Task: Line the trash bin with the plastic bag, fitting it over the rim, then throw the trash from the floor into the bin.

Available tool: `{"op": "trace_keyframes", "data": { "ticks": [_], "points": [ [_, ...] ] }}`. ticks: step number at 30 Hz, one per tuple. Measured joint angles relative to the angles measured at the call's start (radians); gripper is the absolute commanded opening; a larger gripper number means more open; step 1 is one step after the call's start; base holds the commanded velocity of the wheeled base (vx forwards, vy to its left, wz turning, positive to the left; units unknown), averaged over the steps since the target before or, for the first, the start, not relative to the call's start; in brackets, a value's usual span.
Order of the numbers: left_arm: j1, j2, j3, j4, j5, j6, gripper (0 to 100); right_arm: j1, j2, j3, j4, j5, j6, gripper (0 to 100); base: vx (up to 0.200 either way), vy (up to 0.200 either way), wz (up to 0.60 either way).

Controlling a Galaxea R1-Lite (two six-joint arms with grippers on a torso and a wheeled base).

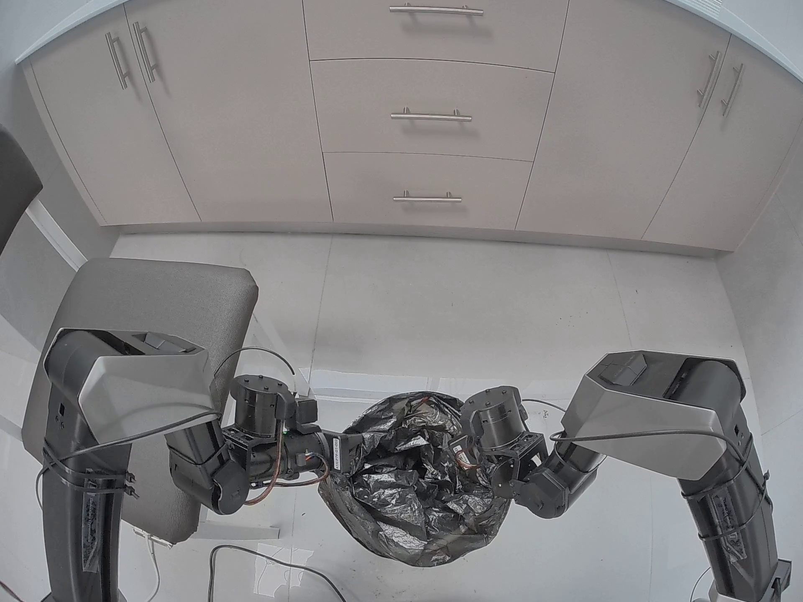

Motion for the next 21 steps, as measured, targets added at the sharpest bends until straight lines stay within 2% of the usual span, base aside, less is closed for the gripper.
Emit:
{"op": "trace_keyframes", "data": {
  "ticks": [3,11,21],
  "points": [
    [0.012,-0.004,-0.007,0.04,-0.027,-0.007,0,-0.001,-0.004,0.001,0.011,-0.01,-0.002,100,0.0,0.0,0.0],
    [0.037,-0.01,-0.039,0.096,-0.039,-0.01,0,-0.006,-0.024,-0.016,0.124,-0.039,-0.005,100,0.0,0.0,0.0],
    [0.028,-0.017,-0.042,0.096,-0.023,-0.011,0,0.0,-0.032,-0.027,0.124,-0.039,-0.005,100,0.0,0.0,0.0]
  ]
}}
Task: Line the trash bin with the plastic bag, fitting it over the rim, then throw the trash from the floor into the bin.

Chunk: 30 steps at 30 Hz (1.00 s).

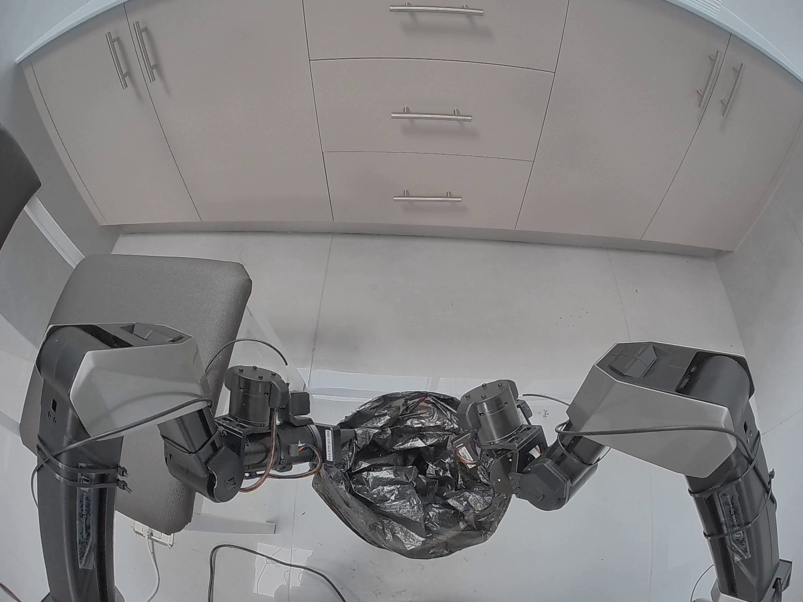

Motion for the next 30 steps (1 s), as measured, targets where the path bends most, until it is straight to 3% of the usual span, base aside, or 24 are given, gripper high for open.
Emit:
{"op": "trace_keyframes", "data": {
  "ticks": [14,30],
  "points": [
    [-0.14,-0.003,0.001,-0.005,0.276,0.005,0,0.006,-0.002,-0.001,-0.011,0.004,0.006,100,0.0,0.0,0.0],
    [-0.167,-0.035,0.004,-0.045,0.543,0.066,0,0.006,-0.003,0.007,-0.03,0.008,0.008,100,0.0,0.0,0.0]
  ]
}}
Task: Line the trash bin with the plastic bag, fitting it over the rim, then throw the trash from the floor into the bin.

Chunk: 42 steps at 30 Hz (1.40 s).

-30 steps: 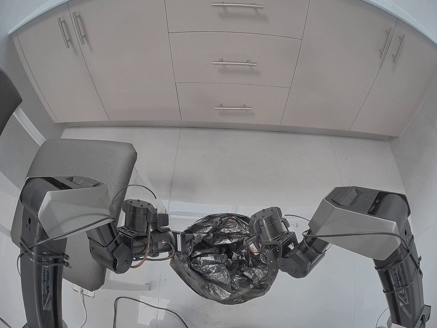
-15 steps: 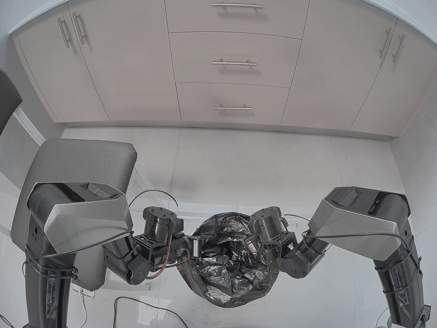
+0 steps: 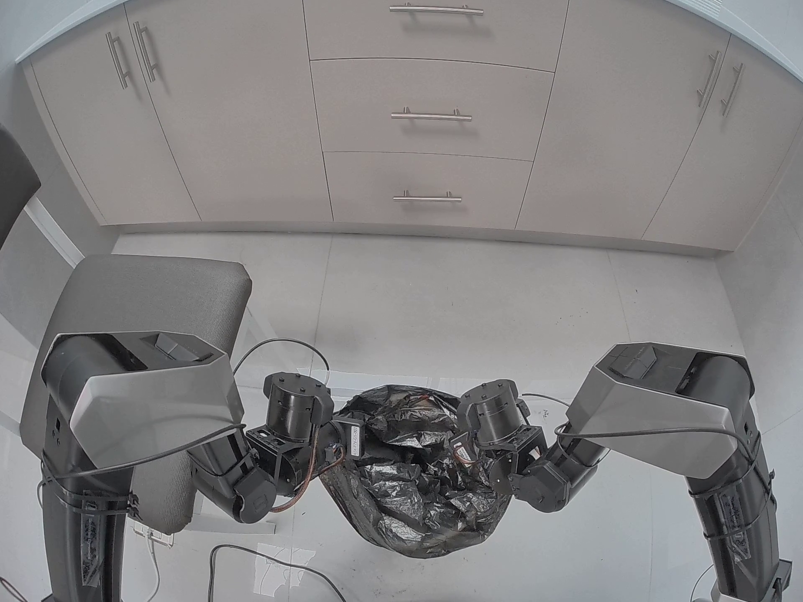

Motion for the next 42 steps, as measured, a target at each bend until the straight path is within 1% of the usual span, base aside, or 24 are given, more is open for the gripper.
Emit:
{"op": "trace_keyframes", "data": {
  "ticks": [4,8,9,17,25,30,39,42],
  "points": [
    [-0.003,0.002,0.001,0.003,0.006,0.007,0,0.004,0.001,0.005,-0.001,0.003,0.004,100,0.0,0.0,0.0],
    [-0.001,0.003,0.001,0.005,0.003,0.009,0,0.006,0.003,0.006,-0.034,0.003,0.002,100,0.0,0.0,0.0],
    [-0.001,0.003,0.002,0.006,0.001,0.01,100,0.006,0.004,0.006,-0.036,0.004,0.002,100,0.0,0.0,0.0],
    [0.007,0.012,0.0,0.012,0.005,0.02,100,0.007,0.007,0.007,-0.037,0.005,0.001,100,0.0,0.0,0.0],
    [0.038,0.014,-0.022,0.01,0.013,0.024,100,0.008,0.01,0.005,-0.039,0.011,0.001,100,0.0,0.0,0.0],
    [0.073,0.025,-0.056,0.014,0.042,0.025,100,0.008,0.01,0.003,-0.039,0.011,0.001,100,0.0,0.0,0.0],
    [0.1,0.065,-0.083,0.018,0.043,0.059,100,0.009,0.009,0.0,-0.039,0.017,0.002,100,0.0,0.0,0.0],
    [0.113,0.081,-0.101,0.04,0.041,0.064,100,0.009,0.009,-0.003,-0.039,0.018,0.002,100,0.0,0.0,0.0]
  ]
}}
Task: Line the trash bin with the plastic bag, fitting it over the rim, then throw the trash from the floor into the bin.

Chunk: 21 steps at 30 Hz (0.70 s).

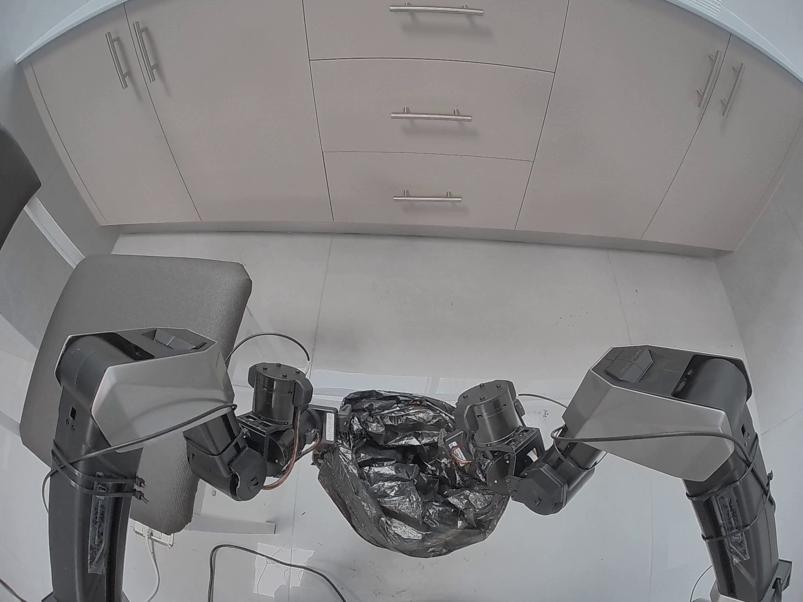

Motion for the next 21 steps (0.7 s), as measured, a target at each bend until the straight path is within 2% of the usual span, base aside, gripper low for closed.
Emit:
{"op": "trace_keyframes", "data": {
  "ticks": [8,21],
  "points": [
    [0.036,0.031,-0.051,0.071,0.0,0.0,100,0.0,0.001,-0.004,-0.001,0.001,-0.001,100,0.0,0.0,0.0],
    [0.04,0.041,-0.083,0.208,0.0,-0.003,100,0.001,0.003,-0.006,-0.001,0.001,0.0,100,0.0,0.0,0.0]
  ]
}}
